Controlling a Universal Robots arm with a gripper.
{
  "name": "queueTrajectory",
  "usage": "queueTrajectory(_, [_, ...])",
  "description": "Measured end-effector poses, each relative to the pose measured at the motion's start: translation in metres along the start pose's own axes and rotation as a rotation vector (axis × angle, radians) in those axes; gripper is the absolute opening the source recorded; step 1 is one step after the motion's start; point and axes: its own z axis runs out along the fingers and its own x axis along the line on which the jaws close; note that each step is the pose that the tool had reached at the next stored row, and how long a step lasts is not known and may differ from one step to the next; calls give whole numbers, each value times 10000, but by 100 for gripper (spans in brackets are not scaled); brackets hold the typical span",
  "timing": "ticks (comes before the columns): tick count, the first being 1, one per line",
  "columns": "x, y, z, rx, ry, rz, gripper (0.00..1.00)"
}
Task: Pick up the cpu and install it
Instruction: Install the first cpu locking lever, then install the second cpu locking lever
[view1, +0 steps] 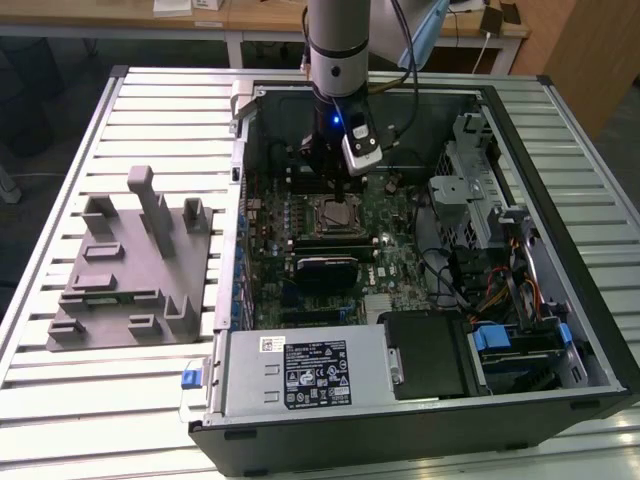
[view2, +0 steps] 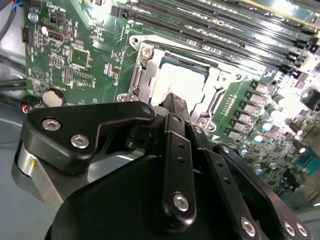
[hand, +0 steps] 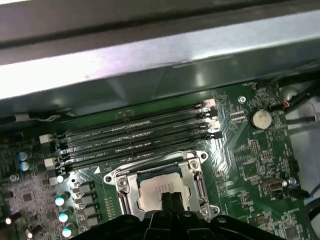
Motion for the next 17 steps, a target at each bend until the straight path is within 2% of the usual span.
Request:
queueTrajectory(8, [-12, -69, 12, -7, 3, -74, 11])
queueTrajectory(17, [-12, -76, 18, -7, 2, -74, 11])
